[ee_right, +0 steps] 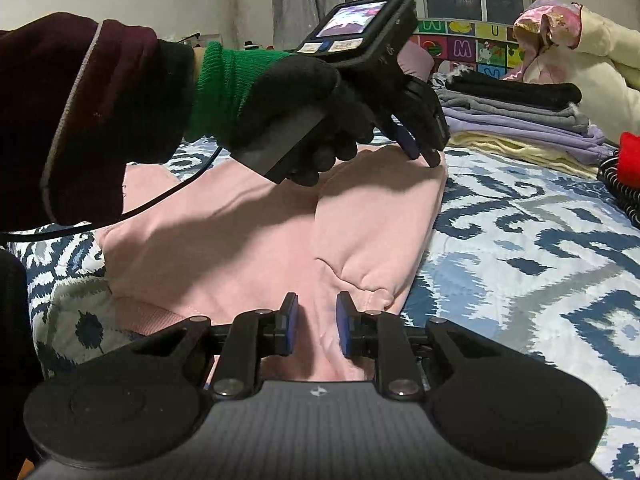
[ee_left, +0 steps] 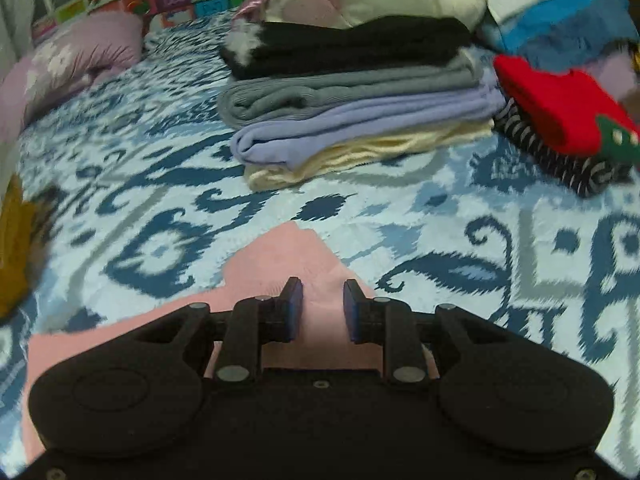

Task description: Fold clothes

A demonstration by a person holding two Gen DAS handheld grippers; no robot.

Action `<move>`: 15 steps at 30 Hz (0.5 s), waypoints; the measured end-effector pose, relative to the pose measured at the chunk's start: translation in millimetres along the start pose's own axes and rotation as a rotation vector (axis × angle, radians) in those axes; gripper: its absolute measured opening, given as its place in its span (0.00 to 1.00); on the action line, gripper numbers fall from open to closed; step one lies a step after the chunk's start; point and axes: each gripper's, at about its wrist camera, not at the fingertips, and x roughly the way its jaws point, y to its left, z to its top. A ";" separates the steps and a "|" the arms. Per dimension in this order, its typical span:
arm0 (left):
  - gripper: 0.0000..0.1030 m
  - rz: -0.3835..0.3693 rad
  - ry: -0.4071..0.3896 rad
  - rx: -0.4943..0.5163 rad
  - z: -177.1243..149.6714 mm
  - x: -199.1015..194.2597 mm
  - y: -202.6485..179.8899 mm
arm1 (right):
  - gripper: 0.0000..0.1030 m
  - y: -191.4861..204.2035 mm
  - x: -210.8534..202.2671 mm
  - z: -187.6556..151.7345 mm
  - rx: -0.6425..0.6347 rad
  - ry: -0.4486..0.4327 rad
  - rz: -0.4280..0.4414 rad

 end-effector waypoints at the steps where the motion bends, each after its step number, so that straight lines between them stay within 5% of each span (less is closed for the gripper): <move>1: 0.25 0.003 -0.002 0.007 -1.1 0.3 -0.4 | 0.22 -0.4 0.4 0.2 0.002 0.001 0.003; 7: 0.27 0.011 -0.023 -0.002 -0.7 -11.9 1.2 | 0.22 -0.4 -1.5 -0.2 0.013 -0.001 0.012; 9: 0.41 0.017 -0.060 -0.054 -2.5 -32.3 6.8 | 0.23 0.8 -5.3 0.7 0.007 -0.009 0.005; 15: 0.57 0.077 -0.126 -0.123 -39.2 -108.8 35.6 | 0.24 0.8 -27.5 8.0 0.041 -0.063 0.032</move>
